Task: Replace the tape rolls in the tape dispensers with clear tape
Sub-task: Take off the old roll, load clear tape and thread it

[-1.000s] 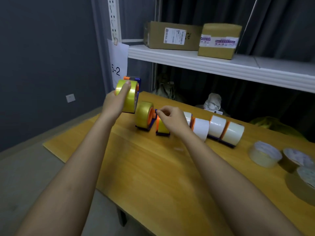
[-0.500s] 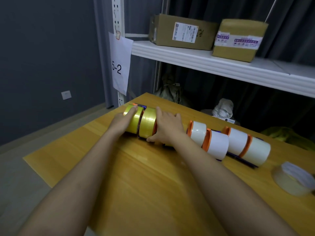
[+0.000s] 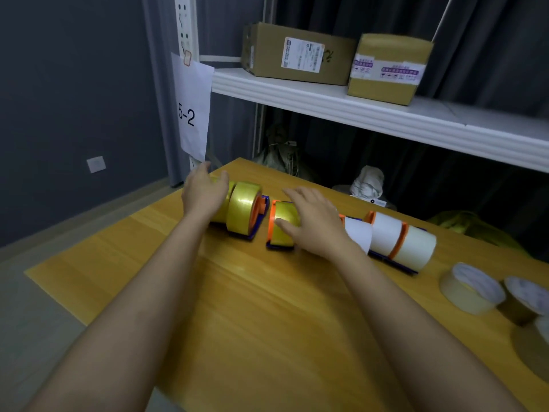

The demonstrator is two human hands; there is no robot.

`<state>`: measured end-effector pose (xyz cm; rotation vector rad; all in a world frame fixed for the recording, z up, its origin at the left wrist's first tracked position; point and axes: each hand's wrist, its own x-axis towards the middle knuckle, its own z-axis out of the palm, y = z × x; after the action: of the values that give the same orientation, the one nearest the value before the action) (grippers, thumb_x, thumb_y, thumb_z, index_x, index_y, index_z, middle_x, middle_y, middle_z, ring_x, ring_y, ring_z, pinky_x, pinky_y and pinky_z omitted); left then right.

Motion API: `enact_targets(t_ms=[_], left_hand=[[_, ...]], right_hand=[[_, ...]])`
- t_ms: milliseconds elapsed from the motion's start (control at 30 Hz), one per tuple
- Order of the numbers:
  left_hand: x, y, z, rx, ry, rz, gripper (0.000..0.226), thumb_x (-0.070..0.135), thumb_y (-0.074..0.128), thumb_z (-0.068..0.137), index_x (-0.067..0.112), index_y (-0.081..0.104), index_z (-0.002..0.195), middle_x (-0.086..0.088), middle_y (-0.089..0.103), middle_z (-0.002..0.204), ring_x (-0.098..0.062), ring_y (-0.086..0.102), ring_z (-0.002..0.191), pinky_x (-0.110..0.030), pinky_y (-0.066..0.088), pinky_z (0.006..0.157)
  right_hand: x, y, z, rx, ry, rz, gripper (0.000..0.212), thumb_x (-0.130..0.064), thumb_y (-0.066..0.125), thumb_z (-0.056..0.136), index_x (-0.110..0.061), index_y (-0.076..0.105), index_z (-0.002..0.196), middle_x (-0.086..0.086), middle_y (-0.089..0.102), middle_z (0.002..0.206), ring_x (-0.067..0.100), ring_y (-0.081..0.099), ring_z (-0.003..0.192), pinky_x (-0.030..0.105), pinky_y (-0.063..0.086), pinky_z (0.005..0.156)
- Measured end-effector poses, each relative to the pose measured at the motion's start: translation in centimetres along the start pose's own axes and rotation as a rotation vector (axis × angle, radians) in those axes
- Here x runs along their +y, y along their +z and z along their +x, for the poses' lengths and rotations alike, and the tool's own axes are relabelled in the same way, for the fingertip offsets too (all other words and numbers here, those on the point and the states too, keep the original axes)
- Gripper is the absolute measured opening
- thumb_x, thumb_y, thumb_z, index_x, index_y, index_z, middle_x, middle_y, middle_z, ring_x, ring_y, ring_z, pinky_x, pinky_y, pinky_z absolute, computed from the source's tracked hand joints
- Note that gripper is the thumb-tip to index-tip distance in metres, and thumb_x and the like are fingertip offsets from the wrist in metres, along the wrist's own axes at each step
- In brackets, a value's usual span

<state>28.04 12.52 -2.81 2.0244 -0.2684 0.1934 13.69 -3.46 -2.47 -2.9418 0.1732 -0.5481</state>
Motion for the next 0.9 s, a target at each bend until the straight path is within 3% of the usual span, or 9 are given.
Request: enact_targets(t_ms=[67, 233, 333, 433, 567, 667, 767, 900], left_hand=[[1.9, 0.8, -1.4, 0.026, 0.152, 0.062, 0.045, 0.032, 0.048, 0.095, 0.014, 0.045, 0.137, -0.005, 0.045, 0.142, -0.024, 0.035, 0.135, -0.047, 0.029, 0.111], [5.1, 3.8, -4.7, -0.094, 0.294, 0.134, 0.033, 0.027, 0.047, 0.096, 0.018, 0.054, 0.127, -0.002, 0.049, 0.137, -0.020, 0.035, 0.135, -0.041, 0.021, 0.111], [6.6, 5.2, -7.1, -0.152, 0.311, 0.157, 0.030, 0.027, 0.047, 0.095, 0.021, 0.057, 0.123, 0.000, 0.051, 0.134, -0.017, 0.040, 0.130, -0.039, 0.023, 0.108], [7.4, 5.8, -8.3, -0.198, 0.296, 0.132, 0.030, 0.027, 0.047, 0.095, 0.022, 0.057, 0.123, 0.000, 0.051, 0.135, -0.019, 0.041, 0.129, -0.038, 0.026, 0.109], [9.0, 5.7, -9.3, -0.211, 0.260, -0.025, 0.031, 0.025, 0.045, 0.097, 0.017, 0.055, 0.125, -0.005, 0.051, 0.134, -0.022, 0.043, 0.127, -0.037, 0.035, 0.106], [11.0, 5.6, -10.7, -0.257, 0.252, -0.153, 0.029, 0.030, 0.039, 0.101, 0.016, 0.057, 0.119, -0.004, 0.056, 0.123, -0.019, 0.049, 0.118, -0.030, 0.039, 0.093], [13.4, 5.7, -13.3, -0.383, 0.248, -0.320, 0.039, 0.041, 0.035, 0.101, 0.014, 0.062, 0.109, -0.005, 0.062, 0.107, -0.017, 0.058, 0.099, -0.030, 0.046, 0.080], [15.6, 6.5, -17.5, -0.614, 0.273, -0.485, 0.044, 0.043, 0.042, 0.098, 0.008, 0.065, 0.108, -0.014, 0.067, 0.105, -0.025, 0.064, 0.098, -0.039, 0.051, 0.085]], right_hand=[[2.0, -1.2, -1.6, 0.023, 0.027, -0.055, 0.070, -0.050, 0.057, 0.090, -0.023, 0.031, 0.149, 0.000, 0.033, 0.151, 0.019, 0.024, 0.140, 0.038, 0.022, 0.112], [4.5, -1.1, -1.5, -0.280, 0.205, -0.208, 0.113, -0.062, 0.071, 0.072, -0.018, 0.007, 0.154, 0.007, 0.018, 0.158, 0.026, 0.014, 0.146, 0.054, 0.008, 0.118], [4.8, -0.6, -0.7, -0.286, 0.180, -0.300, 0.097, -0.057, 0.073, 0.071, -0.015, 0.026, 0.145, 0.008, 0.037, 0.147, 0.027, 0.034, 0.136, 0.059, 0.010, 0.116], [4.8, -1.2, -0.3, -0.266, 0.166, -0.280, 0.087, -0.052, 0.074, 0.072, -0.014, 0.034, 0.139, 0.007, 0.043, 0.140, 0.027, 0.042, 0.130, 0.056, 0.012, 0.115], [5.8, -3.5, -1.3, -0.006, 0.114, -0.084, 0.089, -0.046, 0.077, 0.069, -0.015, 0.035, 0.141, 0.006, 0.043, 0.136, 0.027, 0.043, 0.126, 0.047, 0.026, 0.112], [6.0, -5.2, -3.6, 0.261, 0.043, 0.067, 0.088, -0.038, 0.080, 0.063, -0.014, 0.041, 0.138, 0.006, 0.047, 0.129, 0.025, 0.045, 0.118, 0.040, 0.036, 0.102], [6.0, -6.4, -6.6, 0.466, -0.006, 0.118, 0.085, -0.032, 0.083, 0.060, -0.009, 0.046, 0.134, 0.009, 0.049, 0.127, 0.026, 0.046, 0.120, 0.042, 0.039, 0.102], [6.0, -7.1, -10.9, 0.584, -0.017, 0.126, 0.085, -0.028, 0.080, 0.061, -0.007, 0.044, 0.135, 0.012, 0.047, 0.131, 0.022, 0.040, 0.123, 0.040, 0.039, 0.103]])
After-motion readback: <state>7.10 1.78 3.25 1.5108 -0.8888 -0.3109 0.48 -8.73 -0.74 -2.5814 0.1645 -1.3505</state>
